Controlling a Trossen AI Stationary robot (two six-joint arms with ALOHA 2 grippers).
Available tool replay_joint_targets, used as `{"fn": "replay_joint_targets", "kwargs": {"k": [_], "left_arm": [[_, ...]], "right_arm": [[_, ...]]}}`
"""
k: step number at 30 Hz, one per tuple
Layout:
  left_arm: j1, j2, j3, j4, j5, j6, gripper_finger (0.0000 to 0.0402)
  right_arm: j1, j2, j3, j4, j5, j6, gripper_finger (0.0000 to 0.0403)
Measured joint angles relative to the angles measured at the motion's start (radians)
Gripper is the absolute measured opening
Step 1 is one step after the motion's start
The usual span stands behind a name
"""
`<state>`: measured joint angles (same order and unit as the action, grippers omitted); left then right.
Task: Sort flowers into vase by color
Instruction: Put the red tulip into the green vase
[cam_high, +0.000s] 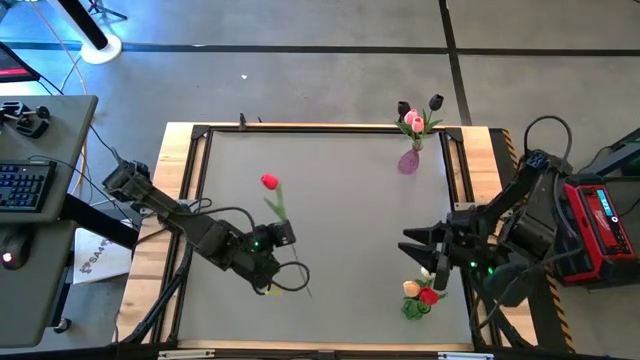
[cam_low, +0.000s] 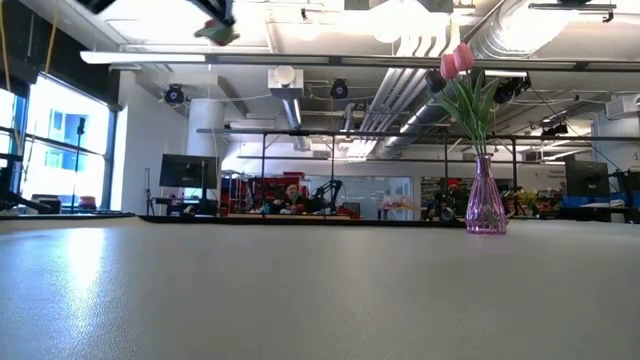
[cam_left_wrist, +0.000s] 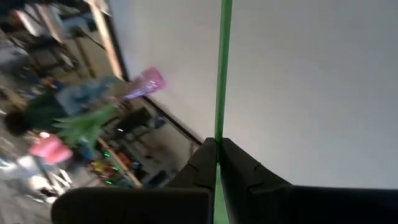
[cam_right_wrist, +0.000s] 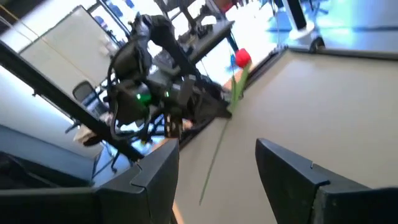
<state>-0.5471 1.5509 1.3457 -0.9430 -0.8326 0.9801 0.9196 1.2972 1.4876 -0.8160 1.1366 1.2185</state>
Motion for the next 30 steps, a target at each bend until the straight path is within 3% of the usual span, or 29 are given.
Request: {"fn": "replay_joint_targets", "kwargs": {"k": [12, 25, 30], "left_arm": [[0.024, 0.000, 0.000, 0.273, -0.007, 0.307, 0.0000], [0.023, -0.001, 0.000, 0.641, -0.023, 0.696, 0.0000], [0.024, -0.001, 0.000, 0.821, 0.045, 0.843, 0.0000]], "right_arm": [[-0.125, 0.000, 0.000, 0.324, -0.147, -0.339, 0.0199], [-0.232, 0.028, 0.000, 0.345, -0.299, -0.348, 0.0199], [-0.300, 0.059, 0.000, 0.347, -0.350, -0.312, 0.0199]]}}
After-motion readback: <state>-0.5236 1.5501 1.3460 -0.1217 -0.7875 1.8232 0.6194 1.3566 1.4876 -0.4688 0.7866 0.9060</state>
